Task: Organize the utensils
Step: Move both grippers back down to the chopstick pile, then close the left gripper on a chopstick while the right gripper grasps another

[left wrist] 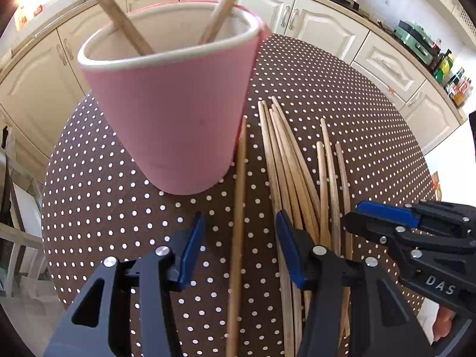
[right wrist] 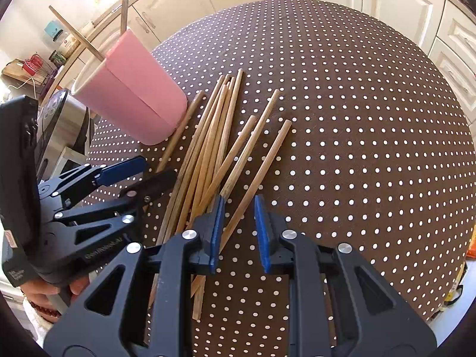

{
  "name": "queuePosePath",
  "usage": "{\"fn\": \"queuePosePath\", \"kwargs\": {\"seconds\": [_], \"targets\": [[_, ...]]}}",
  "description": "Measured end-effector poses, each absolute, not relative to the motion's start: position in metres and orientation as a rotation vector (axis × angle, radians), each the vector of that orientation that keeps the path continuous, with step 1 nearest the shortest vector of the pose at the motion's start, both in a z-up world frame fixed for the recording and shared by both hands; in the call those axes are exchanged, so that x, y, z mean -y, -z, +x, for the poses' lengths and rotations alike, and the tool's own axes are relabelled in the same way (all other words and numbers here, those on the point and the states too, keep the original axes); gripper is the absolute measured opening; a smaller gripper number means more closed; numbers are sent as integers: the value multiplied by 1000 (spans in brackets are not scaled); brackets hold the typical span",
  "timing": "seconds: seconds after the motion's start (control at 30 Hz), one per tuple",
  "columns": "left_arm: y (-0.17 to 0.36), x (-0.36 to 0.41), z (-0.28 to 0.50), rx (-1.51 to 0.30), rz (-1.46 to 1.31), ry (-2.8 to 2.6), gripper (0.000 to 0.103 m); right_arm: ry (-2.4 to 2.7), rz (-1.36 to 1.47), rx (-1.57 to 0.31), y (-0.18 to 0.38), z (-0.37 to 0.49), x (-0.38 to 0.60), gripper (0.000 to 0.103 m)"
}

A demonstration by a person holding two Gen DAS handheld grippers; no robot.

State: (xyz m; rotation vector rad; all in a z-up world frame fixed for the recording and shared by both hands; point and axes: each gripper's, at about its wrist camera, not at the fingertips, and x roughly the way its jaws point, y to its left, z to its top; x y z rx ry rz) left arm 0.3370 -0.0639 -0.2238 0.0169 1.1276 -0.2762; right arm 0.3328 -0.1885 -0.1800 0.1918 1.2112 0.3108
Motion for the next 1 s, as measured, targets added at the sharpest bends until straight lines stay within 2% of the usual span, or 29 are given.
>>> {"fn": "queuePosePath", "kwargs": {"seconds": [0.23,0.4,0.63,0.77,0.87,0.93,1.0], "targets": [[220,53,337,-1129,29,249,49,-284,170,-1231,186,344,183,22],[218,49,343,-1139,78,208,35,-275,133,-1249,190,353,175,21],[217,58,359,-1147,140,189,30,-267,41,-1286,194,360,150,21],[213,69,369,-1156,154,179,29,-265,-23,-1316,195,364,134,16],[209,77,377,-1166,162,195,20,-269,-54,-1335,197,368,128,12],[208,83,381,-1166,165,207,9,-263,-73,-1342,198,371,124,7],[206,91,379,-1163,162,204,7,-269,-57,-1343,199,375,123,6]]}}
